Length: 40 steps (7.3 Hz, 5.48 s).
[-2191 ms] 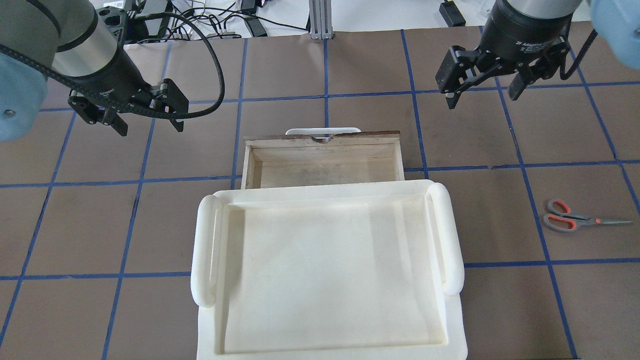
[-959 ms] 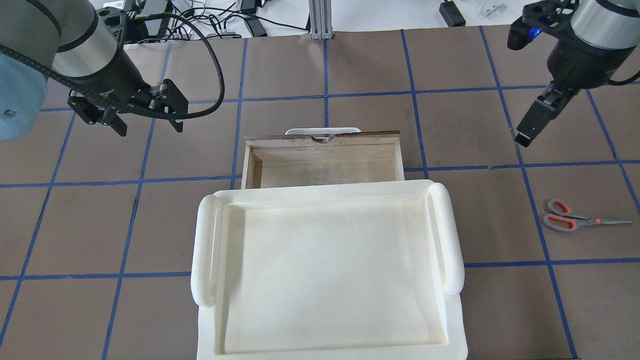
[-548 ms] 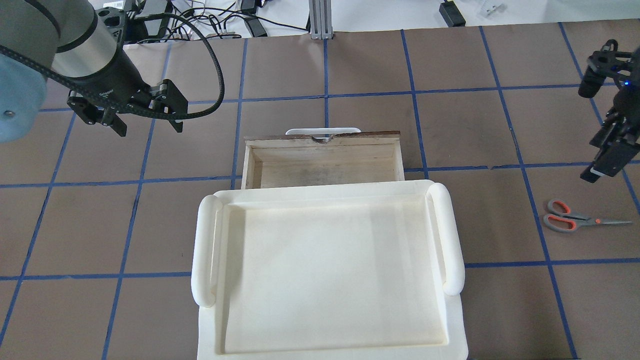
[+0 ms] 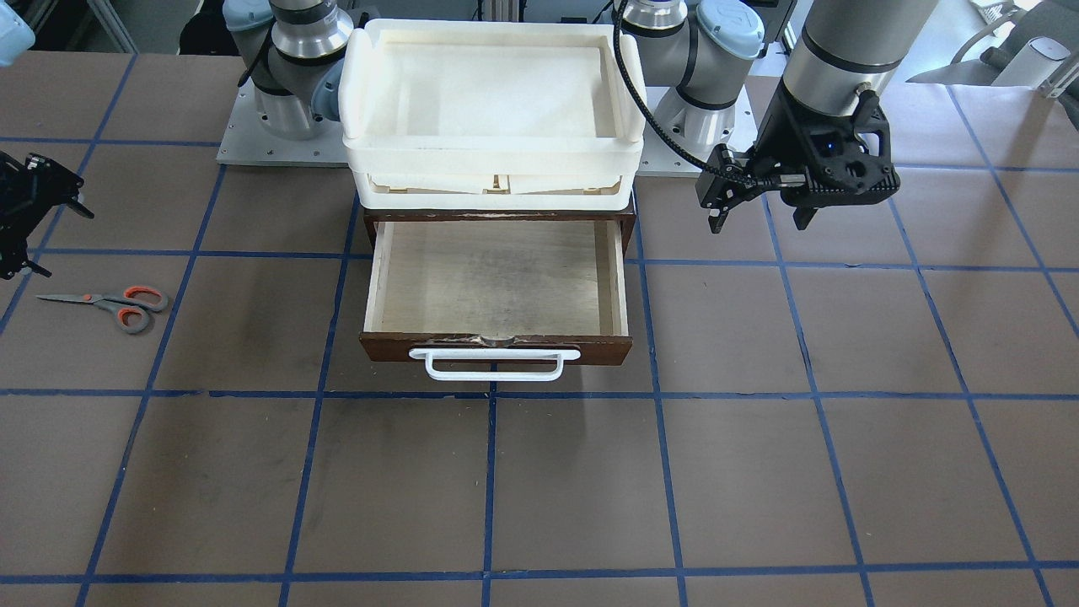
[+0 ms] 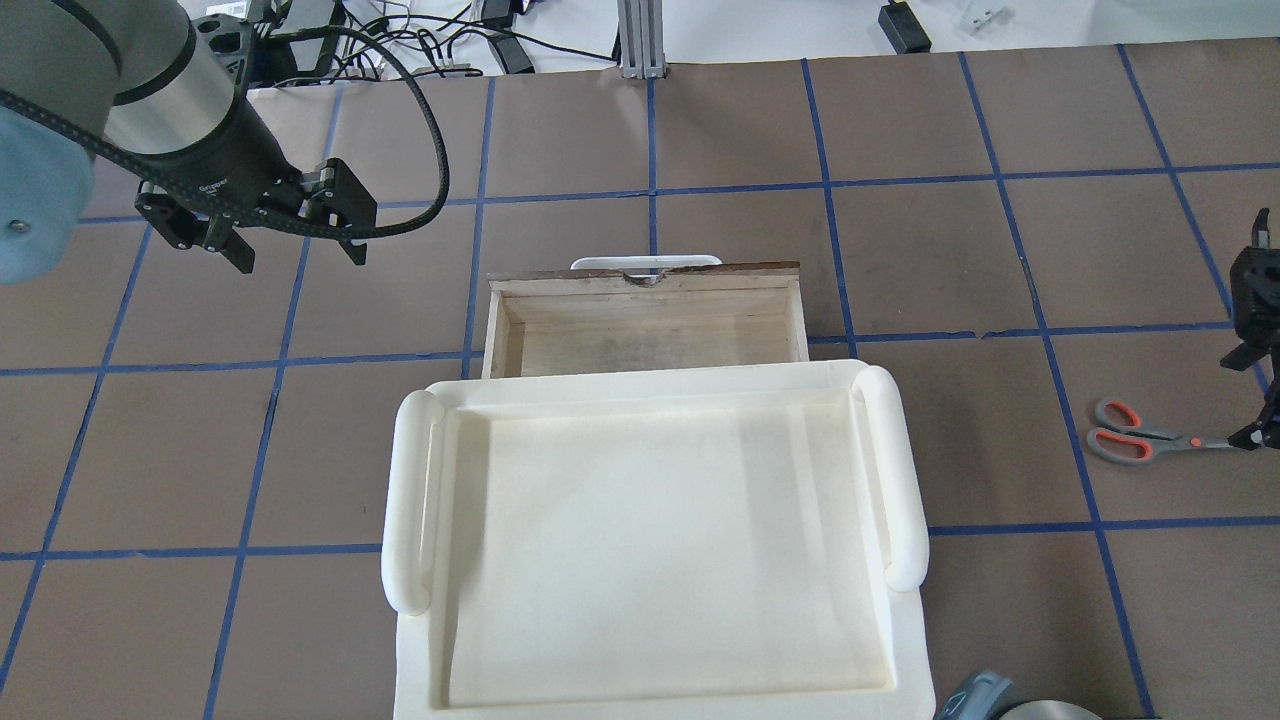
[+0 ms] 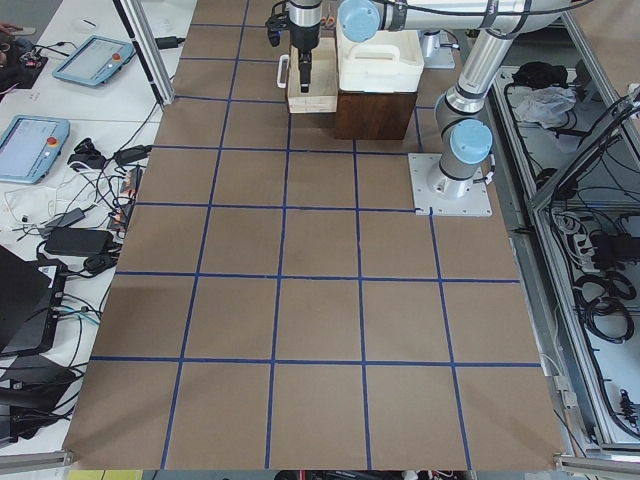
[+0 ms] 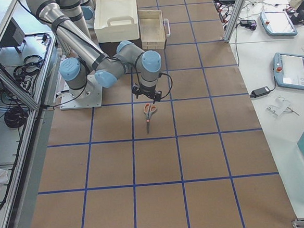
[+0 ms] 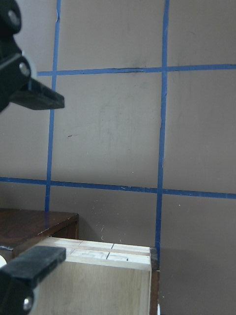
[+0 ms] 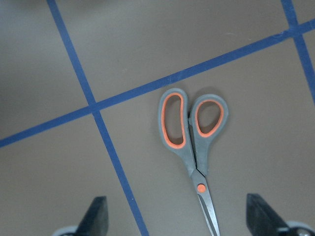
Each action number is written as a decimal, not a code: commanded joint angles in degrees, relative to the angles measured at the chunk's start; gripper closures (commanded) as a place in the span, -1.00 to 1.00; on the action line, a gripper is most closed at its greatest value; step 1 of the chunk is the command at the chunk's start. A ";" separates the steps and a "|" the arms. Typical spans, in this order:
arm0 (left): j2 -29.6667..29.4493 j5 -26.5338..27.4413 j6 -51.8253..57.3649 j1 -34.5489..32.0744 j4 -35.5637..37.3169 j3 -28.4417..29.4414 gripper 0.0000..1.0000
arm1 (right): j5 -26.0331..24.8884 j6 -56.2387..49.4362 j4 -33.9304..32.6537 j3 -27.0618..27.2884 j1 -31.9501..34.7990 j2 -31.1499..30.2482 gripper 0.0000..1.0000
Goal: Put scissors in drawer and close it
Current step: 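Move the right gripper out and down over the orange-handled scissors, then close the right gripper on the scissors handles, then lift the scissors with the right gripper and carry them over the drawer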
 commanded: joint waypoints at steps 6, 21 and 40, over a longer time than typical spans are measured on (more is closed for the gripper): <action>0.04 0.08 0.09 -0.14 0.22 -0.14 -1.00 | 6.68 -17.04 -25.79 10.16 -5.99 9.10 -1.00; 0.21 1.22 0.18 -0.41 0.48 -0.66 -1.00 | 6.60 -16.07 -29.15 11.49 -4.85 11.04 -0.33; 0.56 1.04 0.09 -0.14 0.48 -1.46 -1.00 | 5.98 -7.93 5.49 -20.44 14.82 4.79 1.00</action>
